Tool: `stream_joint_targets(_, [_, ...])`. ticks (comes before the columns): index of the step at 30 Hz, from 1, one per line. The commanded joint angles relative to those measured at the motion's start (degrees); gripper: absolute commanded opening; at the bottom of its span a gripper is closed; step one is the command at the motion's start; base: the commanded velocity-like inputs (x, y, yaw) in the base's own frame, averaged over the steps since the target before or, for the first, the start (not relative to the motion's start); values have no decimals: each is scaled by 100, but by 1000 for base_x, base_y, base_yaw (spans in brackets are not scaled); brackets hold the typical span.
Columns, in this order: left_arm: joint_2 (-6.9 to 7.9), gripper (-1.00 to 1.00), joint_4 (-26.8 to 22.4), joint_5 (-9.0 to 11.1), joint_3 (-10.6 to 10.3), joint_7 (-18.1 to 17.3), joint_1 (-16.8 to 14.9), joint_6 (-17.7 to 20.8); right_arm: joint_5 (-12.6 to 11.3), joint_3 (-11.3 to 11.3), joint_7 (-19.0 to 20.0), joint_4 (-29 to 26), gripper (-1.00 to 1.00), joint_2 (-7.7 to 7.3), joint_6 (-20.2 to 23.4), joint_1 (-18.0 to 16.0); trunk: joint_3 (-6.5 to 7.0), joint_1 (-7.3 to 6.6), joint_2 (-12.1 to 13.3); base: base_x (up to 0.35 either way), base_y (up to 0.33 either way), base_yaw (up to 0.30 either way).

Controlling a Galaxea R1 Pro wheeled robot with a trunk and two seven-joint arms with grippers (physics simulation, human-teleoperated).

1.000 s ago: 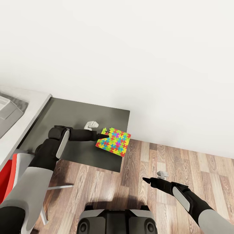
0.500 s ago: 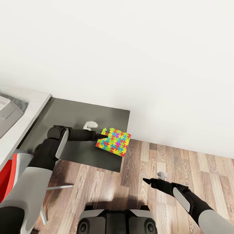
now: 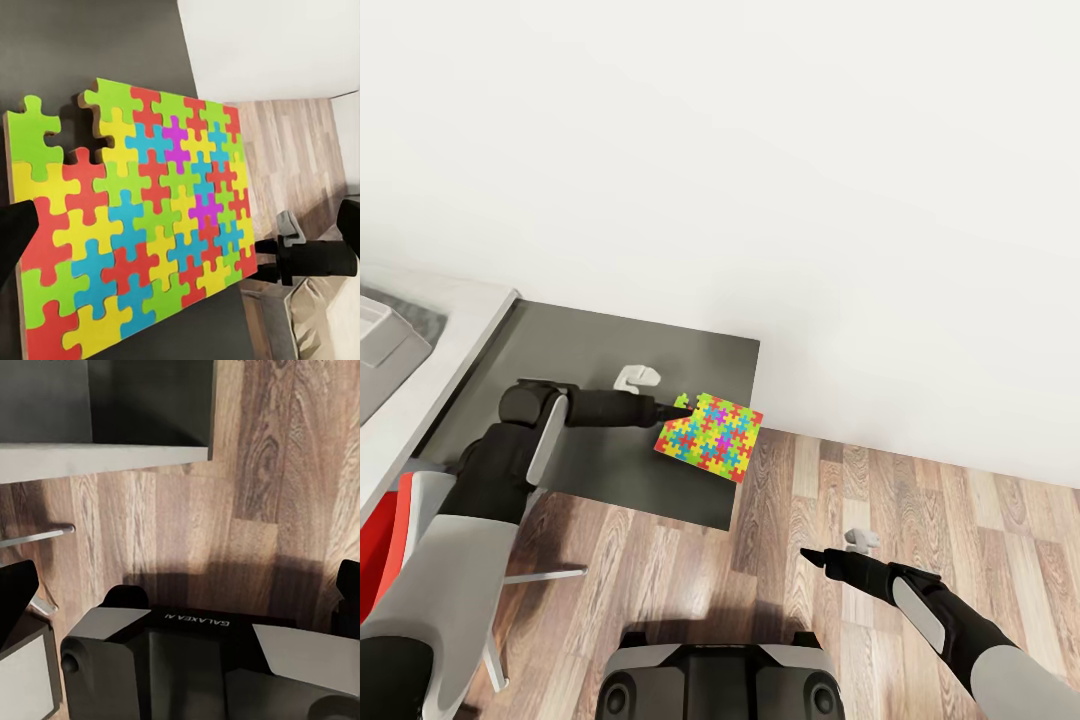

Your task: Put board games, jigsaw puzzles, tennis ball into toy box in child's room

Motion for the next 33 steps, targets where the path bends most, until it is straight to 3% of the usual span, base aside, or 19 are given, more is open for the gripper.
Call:
stream_joint_targets(1, [4,100,-5,46,-8,24,-4,45,-49,26,-5,-6,100,-7,22,-3,-7,3,-9,0,0,0])
stream_joint_targets(9, [2,100,-3,-73,-11,27,-4,45,-49,26,-5,-6,100,-7,20,-3,-7,3,-9,0,0,0])
stream_joint_targets(15, [-44,100,58,-611,172,57,-4,45,-49,26,-5,-6,100,-7,20,-3,-7,3,-9,0,0,0])
stream_joint_targets(19, [-65,100,66,-828,352,64,-4,45,-49,26,-5,-6,100,-7,20,-3,-7,3,-9,0,0,0])
stream_joint_targets(33, [-80,100,118,-931,443,68,-4,45,-49,26,-5,-6,100,-7,20,-3,-7,3,-9,0,0,0])
